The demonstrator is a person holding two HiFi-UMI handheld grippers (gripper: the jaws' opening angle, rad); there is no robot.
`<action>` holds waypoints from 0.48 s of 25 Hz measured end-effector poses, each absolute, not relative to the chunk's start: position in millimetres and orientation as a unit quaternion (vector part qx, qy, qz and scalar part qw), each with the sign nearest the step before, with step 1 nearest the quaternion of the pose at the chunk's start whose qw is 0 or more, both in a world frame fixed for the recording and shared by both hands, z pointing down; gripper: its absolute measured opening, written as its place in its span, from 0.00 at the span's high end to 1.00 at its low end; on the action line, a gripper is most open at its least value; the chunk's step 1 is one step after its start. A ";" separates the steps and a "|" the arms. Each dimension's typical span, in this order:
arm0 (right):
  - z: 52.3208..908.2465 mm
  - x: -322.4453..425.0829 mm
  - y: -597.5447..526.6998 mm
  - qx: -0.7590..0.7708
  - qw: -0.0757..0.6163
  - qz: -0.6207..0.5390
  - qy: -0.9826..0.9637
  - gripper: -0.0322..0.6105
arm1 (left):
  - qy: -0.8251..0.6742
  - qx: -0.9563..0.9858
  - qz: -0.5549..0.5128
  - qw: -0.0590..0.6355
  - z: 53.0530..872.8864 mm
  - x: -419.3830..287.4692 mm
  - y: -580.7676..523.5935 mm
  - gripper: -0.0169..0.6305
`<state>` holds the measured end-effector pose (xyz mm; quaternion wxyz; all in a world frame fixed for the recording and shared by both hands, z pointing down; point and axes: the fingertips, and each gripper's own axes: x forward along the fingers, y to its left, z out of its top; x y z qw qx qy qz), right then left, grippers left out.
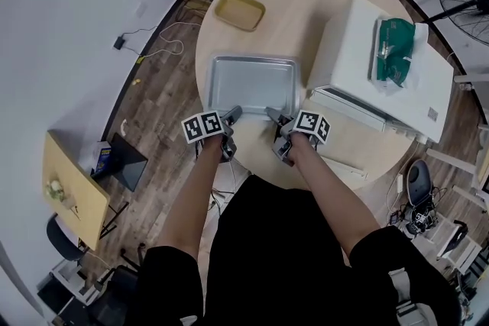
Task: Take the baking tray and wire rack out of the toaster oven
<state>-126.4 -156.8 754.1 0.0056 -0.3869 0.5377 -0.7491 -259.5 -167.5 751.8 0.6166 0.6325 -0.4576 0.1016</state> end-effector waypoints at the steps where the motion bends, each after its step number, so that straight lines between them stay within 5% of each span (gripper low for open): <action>1: 754.7 -126.0 -157.4 -0.390 0.006 -0.747 0.538 0.73 | -0.452 0.634 0.109 0.618 751.7 -259.0 -166.0 0.61; 12: 754.3 -123.7 -151.4 -0.398 -0.036 -0.728 0.557 0.71 | -0.440 0.639 0.138 0.616 742.3 -269.7 -153.1 0.58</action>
